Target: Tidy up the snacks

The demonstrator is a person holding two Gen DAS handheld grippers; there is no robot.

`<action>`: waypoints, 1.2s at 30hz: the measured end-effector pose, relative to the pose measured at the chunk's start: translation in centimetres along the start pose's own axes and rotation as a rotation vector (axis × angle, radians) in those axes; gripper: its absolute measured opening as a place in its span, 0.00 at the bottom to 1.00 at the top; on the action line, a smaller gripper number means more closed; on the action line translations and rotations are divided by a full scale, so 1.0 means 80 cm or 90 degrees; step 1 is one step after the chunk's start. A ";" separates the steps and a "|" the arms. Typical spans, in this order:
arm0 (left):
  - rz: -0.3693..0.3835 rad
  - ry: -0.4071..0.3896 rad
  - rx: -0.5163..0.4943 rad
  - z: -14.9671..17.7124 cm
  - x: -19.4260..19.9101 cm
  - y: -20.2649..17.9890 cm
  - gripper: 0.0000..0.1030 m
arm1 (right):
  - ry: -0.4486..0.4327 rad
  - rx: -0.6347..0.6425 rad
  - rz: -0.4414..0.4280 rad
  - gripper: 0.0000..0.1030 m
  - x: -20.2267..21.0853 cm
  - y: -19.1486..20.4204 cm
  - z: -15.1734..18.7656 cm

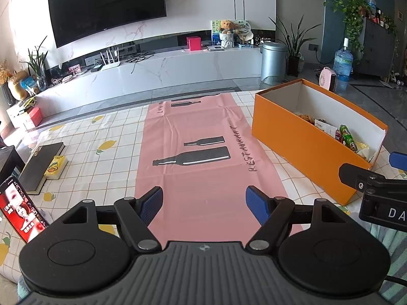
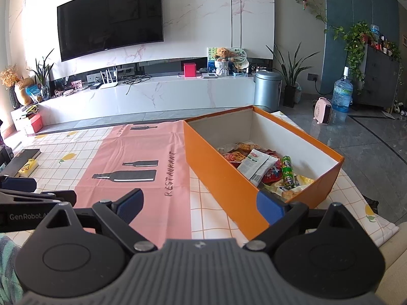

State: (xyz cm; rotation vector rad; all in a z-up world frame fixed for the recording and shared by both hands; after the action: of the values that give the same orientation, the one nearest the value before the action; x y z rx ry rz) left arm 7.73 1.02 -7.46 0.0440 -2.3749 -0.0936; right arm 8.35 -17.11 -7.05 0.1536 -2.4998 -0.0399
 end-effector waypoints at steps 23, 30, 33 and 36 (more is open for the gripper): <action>-0.004 -0.009 0.006 -0.003 0.006 0.007 0.84 | 0.000 0.006 -0.001 0.90 0.004 0.004 0.002; -0.006 -0.010 0.006 -0.002 0.007 0.008 0.84 | -0.002 0.006 -0.004 0.94 0.005 0.006 0.001; -0.003 -0.009 0.006 -0.002 0.008 0.009 0.84 | -0.001 0.008 -0.005 0.94 0.004 0.008 0.001; -0.003 -0.008 0.007 -0.002 0.008 0.009 0.84 | 0.000 0.010 -0.007 0.94 0.003 0.010 0.000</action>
State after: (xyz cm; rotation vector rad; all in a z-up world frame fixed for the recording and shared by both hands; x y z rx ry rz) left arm 7.39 1.72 -6.87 0.0542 -2.3878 -0.0829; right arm 8.07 -16.39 -6.89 0.1741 -2.4994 -0.0254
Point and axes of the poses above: each gripper's, at about its wrist camera, not at the fingertips, and x roughly against the way its jaws point, y to its left, z to its underside, the point moved 9 cm from there along -x, roughly the way its jaws point, and after that the axes turned 2 degrees about y, right-handed, at the moved point
